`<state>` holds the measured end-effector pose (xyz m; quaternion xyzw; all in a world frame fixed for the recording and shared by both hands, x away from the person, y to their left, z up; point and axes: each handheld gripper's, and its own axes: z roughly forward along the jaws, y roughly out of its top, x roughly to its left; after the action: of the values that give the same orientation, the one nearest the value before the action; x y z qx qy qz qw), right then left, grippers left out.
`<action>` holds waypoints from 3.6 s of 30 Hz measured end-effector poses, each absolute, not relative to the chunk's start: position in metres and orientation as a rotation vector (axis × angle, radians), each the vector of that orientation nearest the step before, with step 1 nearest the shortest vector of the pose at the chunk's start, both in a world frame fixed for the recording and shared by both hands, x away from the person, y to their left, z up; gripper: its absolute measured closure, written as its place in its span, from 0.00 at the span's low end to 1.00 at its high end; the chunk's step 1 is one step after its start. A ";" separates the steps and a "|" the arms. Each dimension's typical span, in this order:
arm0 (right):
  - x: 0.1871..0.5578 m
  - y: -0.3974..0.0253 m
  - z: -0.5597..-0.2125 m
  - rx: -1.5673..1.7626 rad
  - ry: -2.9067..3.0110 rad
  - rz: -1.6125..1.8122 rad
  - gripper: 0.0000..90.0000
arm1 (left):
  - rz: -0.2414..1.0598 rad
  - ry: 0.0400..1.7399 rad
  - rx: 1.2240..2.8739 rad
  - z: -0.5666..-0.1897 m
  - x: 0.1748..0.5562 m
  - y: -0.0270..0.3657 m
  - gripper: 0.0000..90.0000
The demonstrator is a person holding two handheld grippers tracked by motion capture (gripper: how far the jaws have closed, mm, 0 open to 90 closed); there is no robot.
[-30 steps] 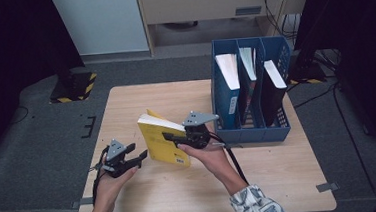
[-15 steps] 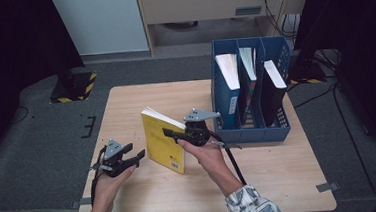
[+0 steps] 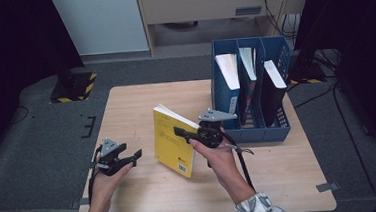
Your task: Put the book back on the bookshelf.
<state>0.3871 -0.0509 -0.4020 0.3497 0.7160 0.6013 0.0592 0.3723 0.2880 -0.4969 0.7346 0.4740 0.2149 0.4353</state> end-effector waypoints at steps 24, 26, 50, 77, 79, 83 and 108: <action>0.343 -0.159 -0.398 1.225 2.034 1.734 0.83 | 0.499 1.193 1.863 -0.502 0.375 0.286 0.08; 0.342 -0.165 -0.397 1.231 2.029 1.719 0.83 | 0.499 1.196 1.863 -0.502 0.375 0.286 0.08; 0.322 -0.236 -0.349 1.285 1.858 1.723 0.83 | 0.486 1.227 1.891 -0.506 0.375 0.284 0.08; 0.341 -0.286 -0.309 1.337 1.696 1.552 0.84 | 0.482 1.230 1.896 -0.506 0.375 0.283 0.09; 0.347 -0.287 -0.307 1.345 1.684 1.529 0.84 | 0.482 1.231 1.895 -0.506 0.375 0.284 0.09; 0.357 -0.289 -0.305 1.367 1.662 1.496 0.84 | 0.481 1.230 1.895 -0.506 0.375 0.283 0.09; 0.409 -0.278 -0.306 1.458 1.609 1.391 0.84 | 0.478 1.227 1.895 -0.506 0.375 0.283 0.10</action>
<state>0.4088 -0.2784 -0.3061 0.5432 0.5993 0.5183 0.2779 0.3750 0.2831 -0.5061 0.7509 0.4860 0.1894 0.4050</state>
